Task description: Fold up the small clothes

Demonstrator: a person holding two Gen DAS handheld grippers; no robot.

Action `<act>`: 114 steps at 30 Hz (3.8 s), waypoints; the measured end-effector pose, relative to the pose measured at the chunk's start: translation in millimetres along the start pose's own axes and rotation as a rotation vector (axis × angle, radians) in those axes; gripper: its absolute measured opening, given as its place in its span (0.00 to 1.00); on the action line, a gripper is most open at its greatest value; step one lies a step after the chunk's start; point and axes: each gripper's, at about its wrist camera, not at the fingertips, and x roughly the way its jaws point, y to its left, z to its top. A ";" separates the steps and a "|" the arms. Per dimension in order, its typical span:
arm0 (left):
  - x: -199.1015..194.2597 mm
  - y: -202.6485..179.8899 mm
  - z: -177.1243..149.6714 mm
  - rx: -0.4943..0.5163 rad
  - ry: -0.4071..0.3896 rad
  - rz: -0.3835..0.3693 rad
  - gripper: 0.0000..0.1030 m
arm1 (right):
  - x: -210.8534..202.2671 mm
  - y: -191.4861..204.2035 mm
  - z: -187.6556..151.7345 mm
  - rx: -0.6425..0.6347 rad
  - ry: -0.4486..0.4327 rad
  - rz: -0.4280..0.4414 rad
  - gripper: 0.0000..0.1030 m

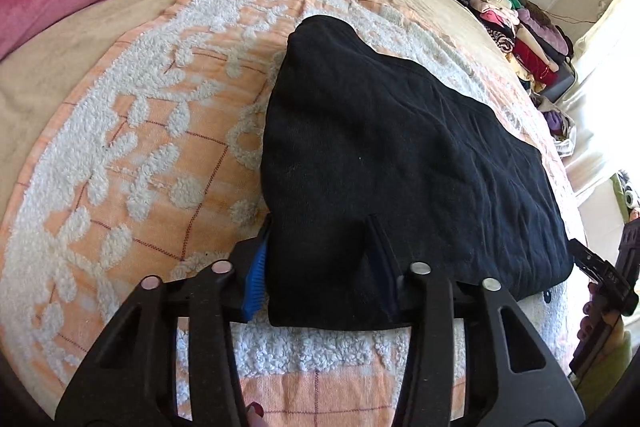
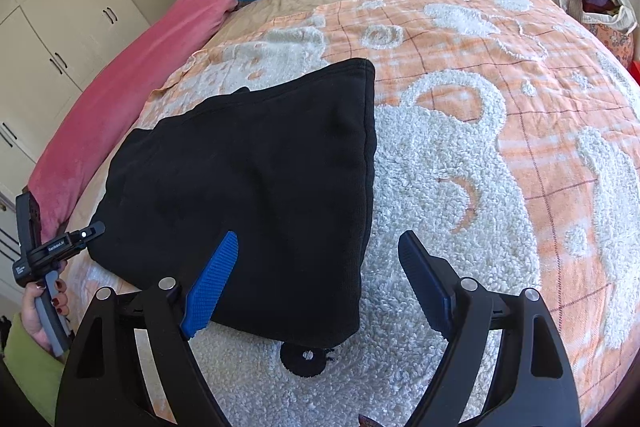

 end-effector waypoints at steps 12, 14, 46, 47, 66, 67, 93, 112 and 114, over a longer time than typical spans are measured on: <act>-16.6 -4.5 -1.7 0.011 -0.008 -0.010 0.11 | 4.1 1.9 1.0 -0.019 0.007 0.006 0.68; -21.1 -5.2 -1.8 0.017 -0.008 -0.013 0.11 | 4.0 1.0 1.6 -0.018 0.008 0.017 0.55; -28.5 5.4 -13.5 0.058 0.017 0.040 0.17 | 2.5 -22.3 -7.4 0.059 0.094 -0.085 0.26; -29.7 5.3 -13.2 0.059 0.014 0.048 0.17 | 1.6 -23.3 -7.6 0.063 0.092 -0.087 0.29; -89.2 -9.1 -3.9 0.070 -0.106 0.120 0.17 | -35.5 -10.0 10.5 0.017 -0.042 -0.024 0.43; -91.8 -13.0 -2.8 0.074 -0.112 0.118 0.17 | -38.0 -7.6 11.5 0.011 -0.053 -0.015 0.45; -81.4 -72.4 -0.9 0.212 -0.130 0.155 0.38 | -60.2 57.3 13.7 -0.159 -0.194 0.093 0.71; 20.0 -91.8 -16.2 0.307 0.025 0.256 0.63 | 16.0 63.7 -8.9 -0.197 0.038 -0.013 0.71; 26.8 -90.6 -18.7 0.309 0.035 0.263 0.64 | 22.8 60.9 -10.8 -0.190 0.061 -0.028 0.71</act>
